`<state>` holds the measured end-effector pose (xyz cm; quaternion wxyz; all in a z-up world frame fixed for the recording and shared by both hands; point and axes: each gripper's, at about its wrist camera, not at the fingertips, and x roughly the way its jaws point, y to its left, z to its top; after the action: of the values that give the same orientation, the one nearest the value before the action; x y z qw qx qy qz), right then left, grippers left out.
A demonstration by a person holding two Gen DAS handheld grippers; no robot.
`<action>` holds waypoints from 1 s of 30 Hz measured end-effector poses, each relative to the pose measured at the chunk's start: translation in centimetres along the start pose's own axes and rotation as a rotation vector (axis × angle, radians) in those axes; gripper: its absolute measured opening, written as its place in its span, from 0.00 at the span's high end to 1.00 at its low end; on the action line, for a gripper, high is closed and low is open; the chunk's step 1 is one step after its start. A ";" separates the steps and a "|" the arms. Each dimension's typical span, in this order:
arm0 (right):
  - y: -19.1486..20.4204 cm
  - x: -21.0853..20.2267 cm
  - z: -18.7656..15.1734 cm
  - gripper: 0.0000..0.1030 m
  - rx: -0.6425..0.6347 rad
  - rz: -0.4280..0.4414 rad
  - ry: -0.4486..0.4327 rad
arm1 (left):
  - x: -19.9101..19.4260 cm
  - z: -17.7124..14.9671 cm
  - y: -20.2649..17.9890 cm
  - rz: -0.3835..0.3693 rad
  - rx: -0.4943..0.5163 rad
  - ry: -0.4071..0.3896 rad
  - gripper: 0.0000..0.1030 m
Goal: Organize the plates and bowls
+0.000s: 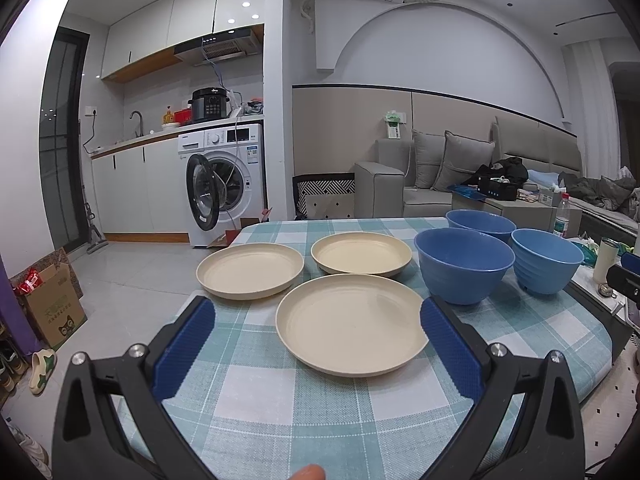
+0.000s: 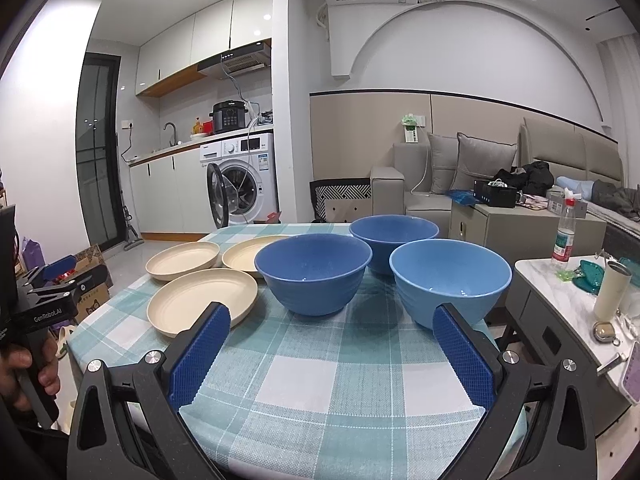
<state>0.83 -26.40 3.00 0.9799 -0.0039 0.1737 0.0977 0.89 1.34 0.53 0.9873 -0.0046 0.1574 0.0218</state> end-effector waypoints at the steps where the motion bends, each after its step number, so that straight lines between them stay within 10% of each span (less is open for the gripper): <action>1: 0.0 0.0 0.0 0.00 -0.001 0.000 -0.001 | 0.0 0.1 0.1 -0.002 0.000 0.000 0.00; 30: 0.3 0.4 -1.2 0.00 -0.011 -0.003 0.019 | 0.5 -1.1 -0.2 -0.007 0.003 0.026 0.00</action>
<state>0.72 -26.09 1.79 0.9783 -0.0105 0.1827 0.0974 1.05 1.18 -0.65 0.9852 -0.0040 0.1702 0.0180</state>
